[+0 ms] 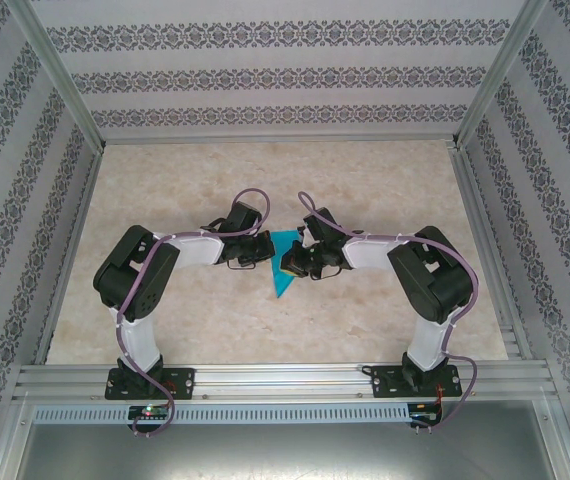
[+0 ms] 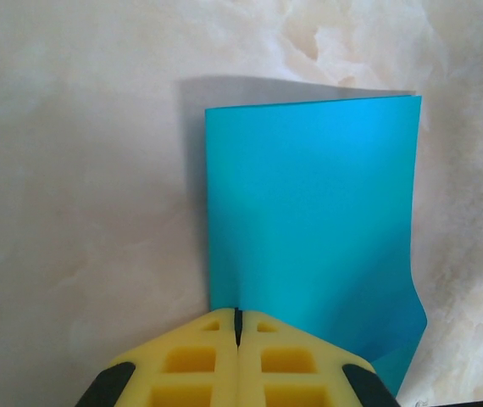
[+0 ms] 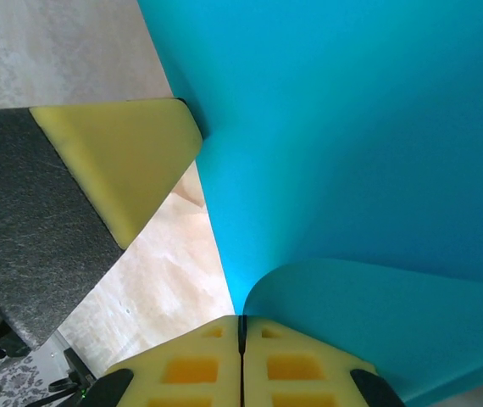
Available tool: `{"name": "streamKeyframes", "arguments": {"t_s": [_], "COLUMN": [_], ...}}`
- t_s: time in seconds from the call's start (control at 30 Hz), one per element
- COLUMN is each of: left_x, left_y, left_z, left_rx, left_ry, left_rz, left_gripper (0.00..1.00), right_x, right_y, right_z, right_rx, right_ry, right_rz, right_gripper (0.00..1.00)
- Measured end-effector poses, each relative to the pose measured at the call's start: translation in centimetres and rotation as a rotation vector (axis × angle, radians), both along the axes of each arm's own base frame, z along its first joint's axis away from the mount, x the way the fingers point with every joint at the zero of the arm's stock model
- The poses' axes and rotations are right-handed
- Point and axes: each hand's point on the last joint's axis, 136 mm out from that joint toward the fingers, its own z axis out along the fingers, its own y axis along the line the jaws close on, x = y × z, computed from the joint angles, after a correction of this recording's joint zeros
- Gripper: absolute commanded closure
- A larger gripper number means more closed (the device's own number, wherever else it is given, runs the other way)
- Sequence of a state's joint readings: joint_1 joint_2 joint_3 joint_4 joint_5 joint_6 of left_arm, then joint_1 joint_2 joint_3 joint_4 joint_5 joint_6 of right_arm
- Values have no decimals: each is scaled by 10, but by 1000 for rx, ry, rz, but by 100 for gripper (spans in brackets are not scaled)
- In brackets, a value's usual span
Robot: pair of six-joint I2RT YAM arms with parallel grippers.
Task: Fold a paper plane with a square sheet of paper (pick it up from the middle)
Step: Third fold the triangle at the center of the table.
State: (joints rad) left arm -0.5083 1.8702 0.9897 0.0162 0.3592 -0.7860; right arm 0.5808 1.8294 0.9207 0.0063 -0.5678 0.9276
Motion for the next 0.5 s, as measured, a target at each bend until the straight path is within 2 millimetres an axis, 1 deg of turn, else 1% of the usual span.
{"name": "streamKeyframes", "arguments": {"t_s": [0.5], "left_x": [0], "left_y": [-2], "left_z": [0], "left_rx": [-7], "left_ry": [-1], "left_rz": [-4], "left_gripper": [94], "right_x": [-6], "right_y": [-7], "right_z": [-7], "right_rx": [-44], "right_ry": [24], "right_rz": [4], "right_gripper": [94]}}
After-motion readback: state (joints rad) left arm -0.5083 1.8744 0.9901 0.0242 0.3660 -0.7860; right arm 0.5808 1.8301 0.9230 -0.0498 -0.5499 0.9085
